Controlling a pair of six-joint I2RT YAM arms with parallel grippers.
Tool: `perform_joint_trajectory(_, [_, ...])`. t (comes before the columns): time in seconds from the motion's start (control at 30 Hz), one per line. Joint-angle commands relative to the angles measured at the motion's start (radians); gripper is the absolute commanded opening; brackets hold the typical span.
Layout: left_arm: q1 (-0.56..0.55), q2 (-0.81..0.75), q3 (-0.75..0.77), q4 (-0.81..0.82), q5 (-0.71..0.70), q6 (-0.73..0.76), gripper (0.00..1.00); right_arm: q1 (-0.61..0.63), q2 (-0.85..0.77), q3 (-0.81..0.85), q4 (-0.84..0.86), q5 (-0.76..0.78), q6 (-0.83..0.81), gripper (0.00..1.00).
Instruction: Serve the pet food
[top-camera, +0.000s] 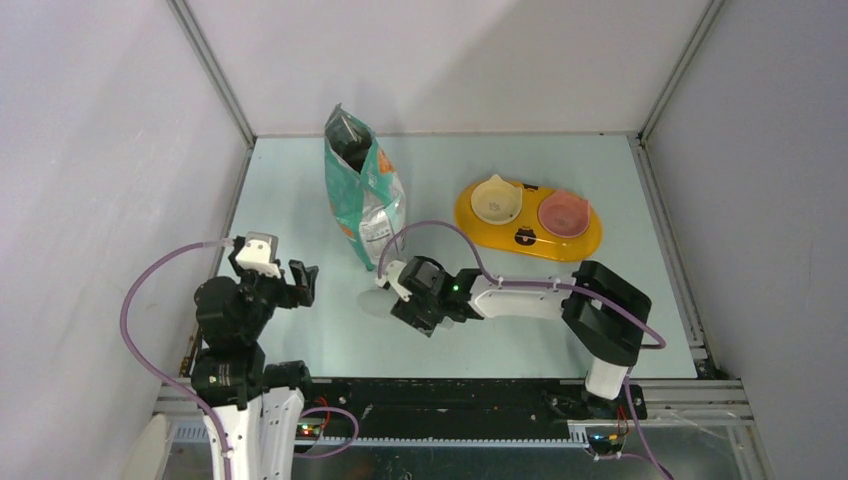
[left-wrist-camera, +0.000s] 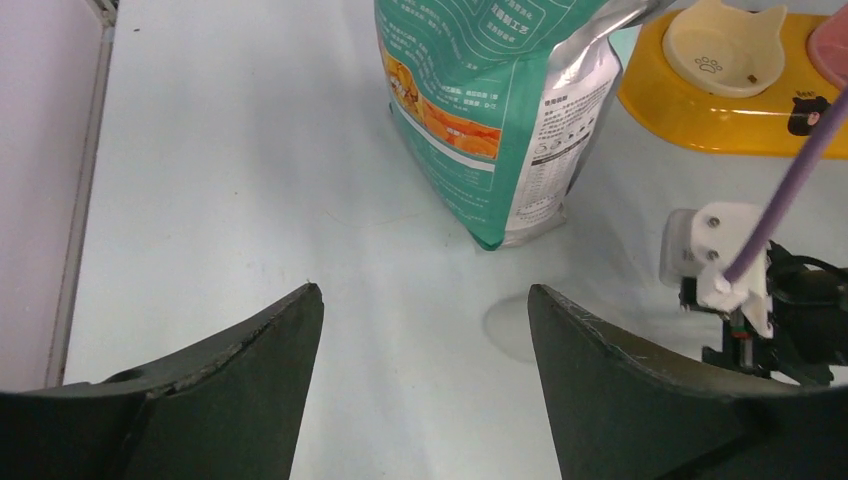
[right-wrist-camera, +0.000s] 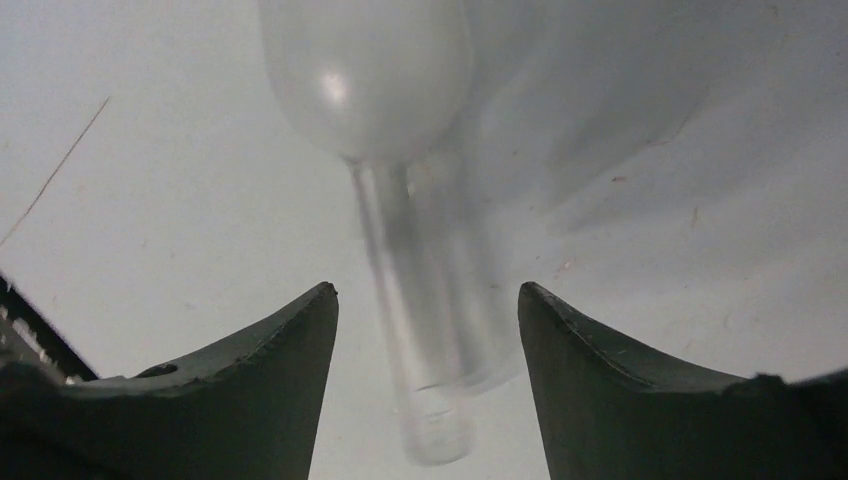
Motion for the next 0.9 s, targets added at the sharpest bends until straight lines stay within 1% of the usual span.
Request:
perform_joint_trajectory(0.0, [0.006,0.036,0.027,0.072,0.054,0.008,0.81,0.042,-0.073,-0.048,0.078,-0.042,-0.075,0.69])
perform_joint_trajectory(0.07, [0.006,0.047,0.022,0.093,0.073,0.0,0.81,0.047,-0.069,-0.051,0.086,-0.055,-0.094,0.67])
perform_joint_trajectory(0.17, [0.002,0.067,0.016,0.11,0.117,0.013,0.8,0.017,-0.058,-0.048,0.093,-0.099,-0.108,0.63])
perform_joint_trajectory(0.3, [-0.002,0.084,0.023,0.093,0.145,0.055,0.79,-0.024,0.042,0.014,-0.014,-0.156,-0.114,0.56])
perform_joint_trajectory(0.33, [-0.003,0.085,0.026,0.085,0.146,0.063,0.78,-0.033,0.056,0.027,-0.024,-0.171,-0.12,0.53])
perform_joint_trajectory(0.37, [-0.003,0.084,0.031,0.072,0.146,0.086,0.78,-0.046,0.079,0.035,-0.035,-0.188,-0.13,0.52])
perform_joint_trajectory(0.4, [-0.003,0.084,0.032,0.067,0.144,0.099,0.78,-0.057,0.087,0.037,-0.036,-0.181,-0.146,0.51])
perform_joint_trajectory(0.53, [-0.006,0.097,0.044,0.063,0.128,0.167,0.79,-0.094,0.099,0.031,-0.03,-0.156,-0.144,0.54])
perform_joint_trajectory(0.57, [-0.007,0.106,0.044,0.064,0.134,0.182,0.79,-0.097,0.098,0.018,-0.024,-0.158,-0.142,0.51])
perform_joint_trajectory(0.6, [-0.011,0.124,0.046,0.061,0.139,0.215,0.78,-0.101,0.097,0.012,-0.023,-0.176,-0.142,0.46])
perform_joint_trajectory(0.63, [-0.014,0.132,0.047,0.052,0.15,0.234,0.78,-0.103,0.099,0.005,-0.028,-0.191,-0.141,0.32])
perform_joint_trajectory(0.67, [-0.021,0.145,0.048,0.027,0.175,0.282,0.78,-0.106,0.099,0.004,-0.033,-0.224,-0.14,0.25])
perform_joint_trajectory(0.7, [-0.024,0.148,0.047,0.009,0.194,0.315,0.78,-0.107,0.094,0.001,-0.042,-0.248,-0.143,0.14])
perform_joint_trajectory(0.73, [-0.033,0.152,0.044,-0.042,0.235,0.402,0.78,-0.11,0.078,0.0,-0.048,-0.285,-0.171,0.09])
perform_joint_trajectory(0.77, [-0.039,0.152,0.043,-0.073,0.26,0.454,0.78,-0.121,0.062,0.0,-0.068,-0.305,-0.206,0.01])
perform_joint_trajectory(0.8, [-0.057,0.154,0.04,-0.143,0.301,0.576,0.79,-0.135,0.021,-0.002,-0.087,-0.367,-0.218,0.0])
perform_joint_trajectory(0.83, [-0.071,0.154,0.037,-0.162,0.311,0.628,0.8,-0.18,-0.007,-0.003,-0.097,-0.463,-0.224,0.0])
perform_joint_trajectory(0.87, [-0.11,0.157,0.027,-0.166,0.308,0.681,0.8,-0.207,-0.058,-0.003,-0.111,-0.517,-0.22,0.0])
